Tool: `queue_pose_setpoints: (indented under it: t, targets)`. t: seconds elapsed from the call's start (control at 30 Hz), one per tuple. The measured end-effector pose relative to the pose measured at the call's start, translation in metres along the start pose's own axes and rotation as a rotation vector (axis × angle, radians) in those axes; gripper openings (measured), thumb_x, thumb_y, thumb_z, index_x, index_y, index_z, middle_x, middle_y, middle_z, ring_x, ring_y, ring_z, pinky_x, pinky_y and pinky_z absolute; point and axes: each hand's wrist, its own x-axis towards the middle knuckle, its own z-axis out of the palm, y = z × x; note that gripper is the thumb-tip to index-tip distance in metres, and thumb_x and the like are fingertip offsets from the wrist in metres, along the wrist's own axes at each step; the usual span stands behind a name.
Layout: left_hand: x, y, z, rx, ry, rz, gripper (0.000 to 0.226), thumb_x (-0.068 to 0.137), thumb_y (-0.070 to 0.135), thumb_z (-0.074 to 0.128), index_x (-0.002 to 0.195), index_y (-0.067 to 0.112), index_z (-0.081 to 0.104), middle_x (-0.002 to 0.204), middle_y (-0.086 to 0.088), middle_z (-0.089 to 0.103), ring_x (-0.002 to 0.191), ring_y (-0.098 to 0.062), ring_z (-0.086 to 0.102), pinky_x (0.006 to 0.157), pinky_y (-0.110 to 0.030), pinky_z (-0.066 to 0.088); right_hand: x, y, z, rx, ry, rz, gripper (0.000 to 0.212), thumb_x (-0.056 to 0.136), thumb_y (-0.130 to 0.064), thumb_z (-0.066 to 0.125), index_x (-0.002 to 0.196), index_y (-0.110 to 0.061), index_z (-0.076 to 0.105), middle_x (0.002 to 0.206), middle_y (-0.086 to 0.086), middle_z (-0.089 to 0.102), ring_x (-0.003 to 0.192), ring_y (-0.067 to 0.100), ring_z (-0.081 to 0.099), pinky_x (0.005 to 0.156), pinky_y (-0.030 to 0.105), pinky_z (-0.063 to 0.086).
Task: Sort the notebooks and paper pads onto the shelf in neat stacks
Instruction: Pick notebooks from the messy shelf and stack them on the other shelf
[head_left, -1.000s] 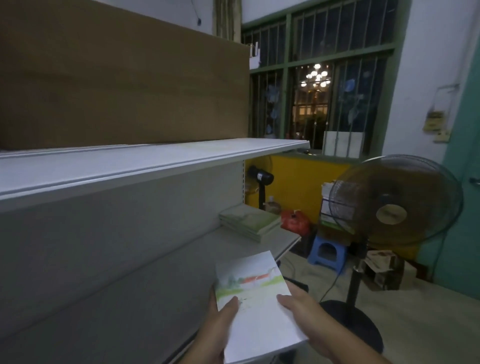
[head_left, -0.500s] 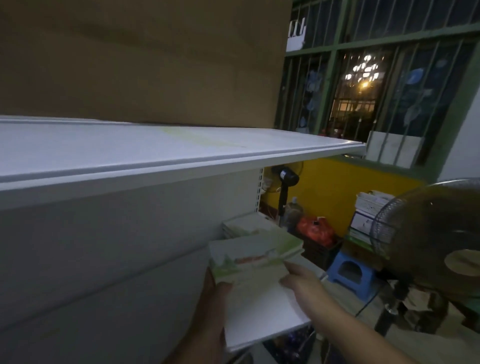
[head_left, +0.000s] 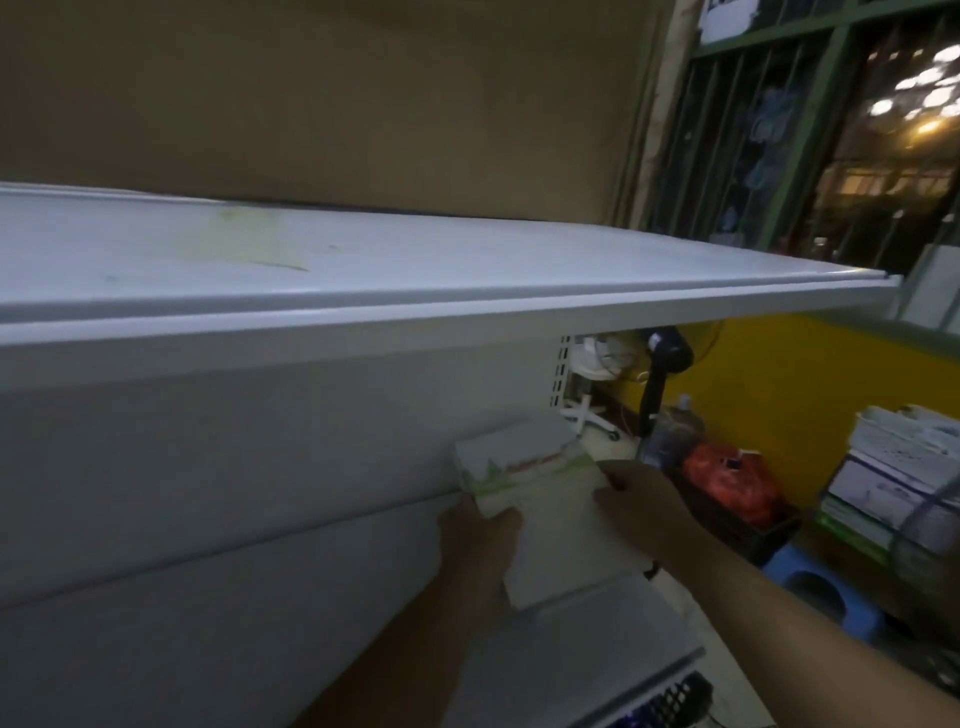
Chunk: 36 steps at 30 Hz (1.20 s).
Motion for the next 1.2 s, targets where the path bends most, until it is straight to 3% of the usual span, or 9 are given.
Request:
queue_pose_setpoints:
  t: [0.07,0.2,0.33,0.57,0.7,0.87,1.0,1.1,1.2]
  targets:
    - [0.009,-0.006,0.015,-0.02,0.044,-0.023,0.057,0.068,0.037,0.066,0.121,0.017,0.055,0.126,-0.011,0.054,0.108,-0.03,0.058,0.092,-0.043,0.052,0.017,0.006,0.001,-0.236,-0.085,-0.05,0.03,0.097,-0.01,0.038,0.12,-0.015,0.057,0.119,0.005,0.059,0.11,0.024,0.056,0.09,0.027,0.042]
    - [0.003,-0.01,0.028,-0.258,-0.001,-0.023,0.036,0.094,0.007,0.052,0.123,0.027,0.046,0.118,-0.007,0.06,0.105,-0.026,0.061,0.087,-0.039,0.052,0.029,0.024,0.01,-0.238,-0.198,-0.064,0.043,0.103,-0.016,0.024,0.146,-0.012,0.031,0.15,0.006,0.035,0.137,0.019,0.033,0.11,0.023,0.021]
    - [0.008,-0.016,0.03,-0.252,0.031,0.011,0.036,0.095,0.007,0.051,0.126,0.025,0.048,0.109,-0.002,0.063,0.088,-0.015,0.063,0.065,-0.025,0.056,0.034,0.034,0.011,-0.075,-0.175,-0.074,0.042,0.103,-0.018,0.027,0.144,-0.01,0.035,0.146,0.009,0.04,0.13,0.025,0.042,0.1,0.027,0.032]
    - [-0.006,-0.005,0.02,-0.023,-0.045,0.028,0.021,0.096,0.014,0.053,0.115,0.021,0.054,0.12,-0.004,0.062,0.096,-0.015,0.064,0.079,-0.023,0.054,0.035,0.04,0.014,-0.277,-0.084,-0.22,0.041,0.099,-0.017,0.037,0.139,-0.016,0.042,0.149,0.007,0.033,0.134,0.026,0.034,0.11,0.038,0.031]
    - [-0.038,0.02,-0.002,0.214,-0.066,0.047,0.033,0.1,0.029,0.045,0.131,0.019,0.045,0.127,0.006,0.048,0.08,0.005,0.053,0.062,-0.008,0.046,0.032,0.041,0.007,-0.456,-0.059,-0.365,0.033,0.098,-0.015,0.035,0.122,-0.02,0.058,0.131,0.003,0.051,0.117,0.022,0.047,0.099,0.034,0.04]
    - [-0.112,0.047,-0.119,0.712,0.079,0.112,0.063,0.097,0.052,0.034,0.152,0.026,0.016,0.159,0.005,0.012,0.144,-0.01,0.017,0.116,-0.025,0.016,0.005,-0.011,0.01,-0.828,-0.057,-0.321,0.044,0.099,-0.024,0.023,0.14,-0.025,0.037,0.154,0.004,0.025,0.142,0.024,0.022,0.113,0.044,0.025]
    - [-0.196,0.06,-0.267,1.509,0.315,0.135,0.063,0.099,0.053,0.021,0.153,0.025,0.003,0.161,0.002,-0.004,0.147,-0.015,-0.007,0.119,-0.038,0.0,-0.082,-0.117,0.094,-0.81,-0.075,-0.632,0.064,0.087,-0.024,0.003,0.149,-0.017,0.019,0.159,0.011,-0.003,0.147,0.027,0.0,0.118,0.04,0.015]
    - [-0.273,0.064,-0.358,1.582,0.478,0.004,0.065,0.098,0.055,0.023,0.153,0.024,0.007,0.161,0.0,-0.003,0.148,-0.018,-0.006,0.12,-0.042,0.002,-0.18,-0.204,0.174,-0.733,-0.315,-0.901,0.059,0.097,-0.025,0.035,0.151,-0.018,0.012,0.159,0.008,-0.008,0.147,0.024,-0.005,0.12,0.037,0.01]
    - [-0.352,0.057,-0.427,1.568,0.626,-0.04,0.065,0.097,0.056,0.024,0.152,0.024,0.01,0.161,-0.001,0.0,0.148,-0.018,-0.005,0.119,-0.043,0.002,-0.27,-0.274,0.239,-0.641,-0.466,-1.164,0.061,0.096,-0.024,0.042,0.151,-0.019,0.015,0.16,0.006,-0.005,0.147,0.024,-0.002,0.12,0.039,0.011]
